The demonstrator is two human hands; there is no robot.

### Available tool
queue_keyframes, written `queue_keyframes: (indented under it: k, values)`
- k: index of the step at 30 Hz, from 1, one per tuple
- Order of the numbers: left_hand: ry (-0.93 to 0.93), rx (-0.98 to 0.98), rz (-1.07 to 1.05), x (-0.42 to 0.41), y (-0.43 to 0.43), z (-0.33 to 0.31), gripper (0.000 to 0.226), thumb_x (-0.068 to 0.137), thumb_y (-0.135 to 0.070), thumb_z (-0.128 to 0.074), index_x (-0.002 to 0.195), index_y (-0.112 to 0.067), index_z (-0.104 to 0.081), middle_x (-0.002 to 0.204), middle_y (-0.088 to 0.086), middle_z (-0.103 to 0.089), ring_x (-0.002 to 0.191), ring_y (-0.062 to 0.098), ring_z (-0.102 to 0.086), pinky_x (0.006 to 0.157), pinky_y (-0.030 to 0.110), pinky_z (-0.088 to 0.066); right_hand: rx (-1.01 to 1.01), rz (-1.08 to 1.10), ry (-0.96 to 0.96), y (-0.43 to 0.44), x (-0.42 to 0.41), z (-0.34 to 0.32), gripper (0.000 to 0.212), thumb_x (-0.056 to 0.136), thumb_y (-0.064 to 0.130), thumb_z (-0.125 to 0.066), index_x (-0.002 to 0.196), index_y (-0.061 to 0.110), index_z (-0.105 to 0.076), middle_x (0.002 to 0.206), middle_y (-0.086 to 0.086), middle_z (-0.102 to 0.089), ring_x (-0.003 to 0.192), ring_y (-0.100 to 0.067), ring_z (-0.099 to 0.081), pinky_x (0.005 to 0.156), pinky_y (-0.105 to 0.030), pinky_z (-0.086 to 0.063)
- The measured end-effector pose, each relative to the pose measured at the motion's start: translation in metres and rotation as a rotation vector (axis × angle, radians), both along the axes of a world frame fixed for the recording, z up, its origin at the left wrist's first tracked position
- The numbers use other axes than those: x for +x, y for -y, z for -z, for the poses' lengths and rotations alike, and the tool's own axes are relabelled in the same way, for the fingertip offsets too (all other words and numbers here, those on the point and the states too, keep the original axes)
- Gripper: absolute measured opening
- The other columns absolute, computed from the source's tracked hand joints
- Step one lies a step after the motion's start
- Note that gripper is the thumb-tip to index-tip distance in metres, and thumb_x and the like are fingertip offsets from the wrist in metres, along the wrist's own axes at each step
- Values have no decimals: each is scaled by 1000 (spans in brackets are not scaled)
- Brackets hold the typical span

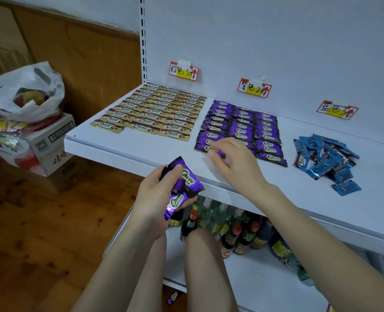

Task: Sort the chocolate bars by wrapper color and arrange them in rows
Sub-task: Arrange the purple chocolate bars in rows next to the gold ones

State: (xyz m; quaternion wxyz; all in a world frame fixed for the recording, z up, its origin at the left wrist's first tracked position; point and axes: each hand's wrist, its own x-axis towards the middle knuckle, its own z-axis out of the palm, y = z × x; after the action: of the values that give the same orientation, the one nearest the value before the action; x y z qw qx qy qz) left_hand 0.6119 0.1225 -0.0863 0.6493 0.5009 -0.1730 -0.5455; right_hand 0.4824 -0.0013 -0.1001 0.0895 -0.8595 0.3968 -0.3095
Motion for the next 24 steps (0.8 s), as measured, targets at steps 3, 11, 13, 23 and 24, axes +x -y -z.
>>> queue_keyframes:
  k: [3,11,13,23,24]
  values:
    - [19,-27,-5,-2,1,0,5,88,-20,-61,90,-15,-62,73,3,-74,66,17,-72,53,26,-58,227,-68,281,-21,-3,-15,11,90,18,-58,93,17,-69,90,13,-65,83,4,-54,73,-6,-38]
    - [81,-102,53,-13,4,-1,13,82,-24,-64,90,-14,-68,86,10,-73,78,25,-72,56,30,-58,534,-202,320,-50,-11,-36,10,82,10,-67,81,20,-69,78,4,-68,70,-6,-60,66,-22,-47]
    - [139,-119,64,-14,2,-2,7,84,-18,-65,85,-12,-67,79,11,-73,72,24,-71,57,32,-59,567,-212,291,-46,-18,-40,8,84,9,-64,85,15,-70,80,0,-69,72,-7,-60,69,-22,-48]
    - [36,-6,149,-31,14,-7,9,88,-13,-61,82,-7,-64,67,8,-72,59,17,-70,47,23,-54,89,-257,114,-38,-53,-27,22,75,24,-71,91,9,-73,94,5,-61,91,-1,-56,82,-13,-43]
    - [13,2,162,-34,14,-8,12,89,-16,-60,84,-6,-63,67,8,-71,60,17,-70,48,23,-55,99,-224,129,-34,-57,-26,17,75,18,-71,90,9,-74,93,6,-61,91,3,-55,82,-10,-41]
